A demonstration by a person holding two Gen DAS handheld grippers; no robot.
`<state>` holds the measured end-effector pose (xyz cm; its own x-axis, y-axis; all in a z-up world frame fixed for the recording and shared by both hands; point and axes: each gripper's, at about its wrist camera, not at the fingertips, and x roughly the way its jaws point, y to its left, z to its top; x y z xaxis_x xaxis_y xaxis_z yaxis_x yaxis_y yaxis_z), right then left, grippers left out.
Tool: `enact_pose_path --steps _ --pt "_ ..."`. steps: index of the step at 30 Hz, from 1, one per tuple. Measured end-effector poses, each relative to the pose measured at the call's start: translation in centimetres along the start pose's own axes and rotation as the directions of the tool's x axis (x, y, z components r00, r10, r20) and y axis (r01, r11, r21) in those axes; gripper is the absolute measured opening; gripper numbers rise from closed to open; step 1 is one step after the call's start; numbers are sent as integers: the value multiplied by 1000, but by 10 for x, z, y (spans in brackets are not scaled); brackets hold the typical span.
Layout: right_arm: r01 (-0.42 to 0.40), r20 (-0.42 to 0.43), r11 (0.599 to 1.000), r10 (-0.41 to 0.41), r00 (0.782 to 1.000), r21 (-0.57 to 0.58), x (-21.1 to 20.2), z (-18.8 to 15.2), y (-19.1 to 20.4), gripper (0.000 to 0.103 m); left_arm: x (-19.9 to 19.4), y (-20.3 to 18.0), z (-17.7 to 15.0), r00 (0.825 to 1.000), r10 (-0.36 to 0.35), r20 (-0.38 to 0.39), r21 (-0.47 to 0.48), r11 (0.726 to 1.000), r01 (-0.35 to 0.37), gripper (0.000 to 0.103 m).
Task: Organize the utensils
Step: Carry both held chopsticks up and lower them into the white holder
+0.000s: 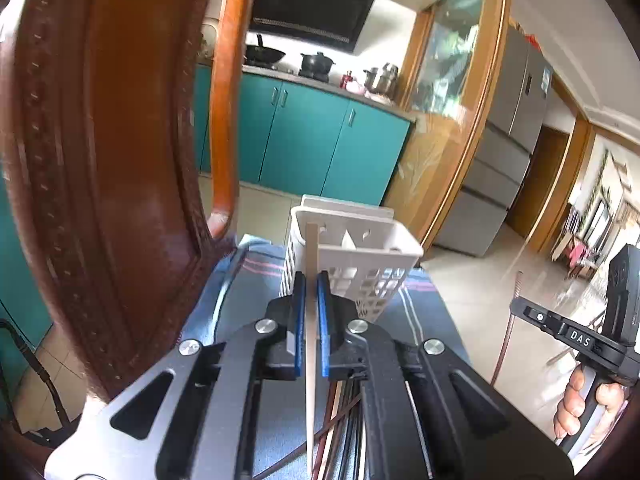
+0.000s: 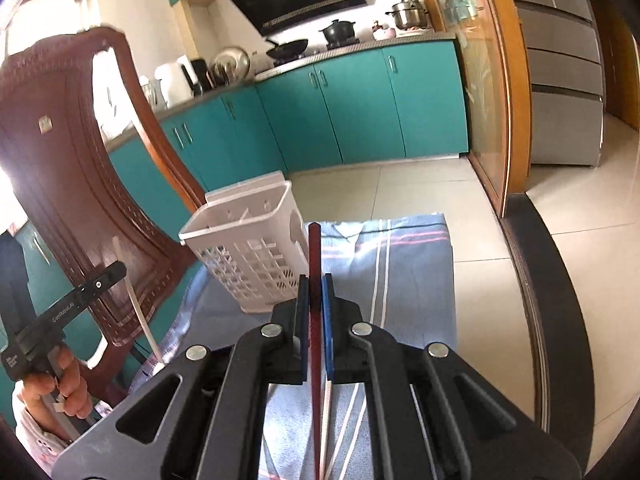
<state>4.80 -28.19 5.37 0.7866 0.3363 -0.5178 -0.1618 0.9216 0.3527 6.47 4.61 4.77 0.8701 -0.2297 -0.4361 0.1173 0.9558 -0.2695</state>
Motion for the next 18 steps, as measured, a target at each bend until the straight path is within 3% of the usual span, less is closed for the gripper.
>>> enact_pose_path --steps 11,15,18 --pt "-99 190 993 86 978 59 -43 39 19 7 -33 13 32 991 -19 134 -116 993 35 7" --pt "-113 223 992 98 970 52 -43 67 37 7 -42 12 60 976 18 218 -172 985 20 7" --pt "-144 280 988 124 952 54 -45 92 52 7 -42 17 77 960 30 278 -234 972 38 7"
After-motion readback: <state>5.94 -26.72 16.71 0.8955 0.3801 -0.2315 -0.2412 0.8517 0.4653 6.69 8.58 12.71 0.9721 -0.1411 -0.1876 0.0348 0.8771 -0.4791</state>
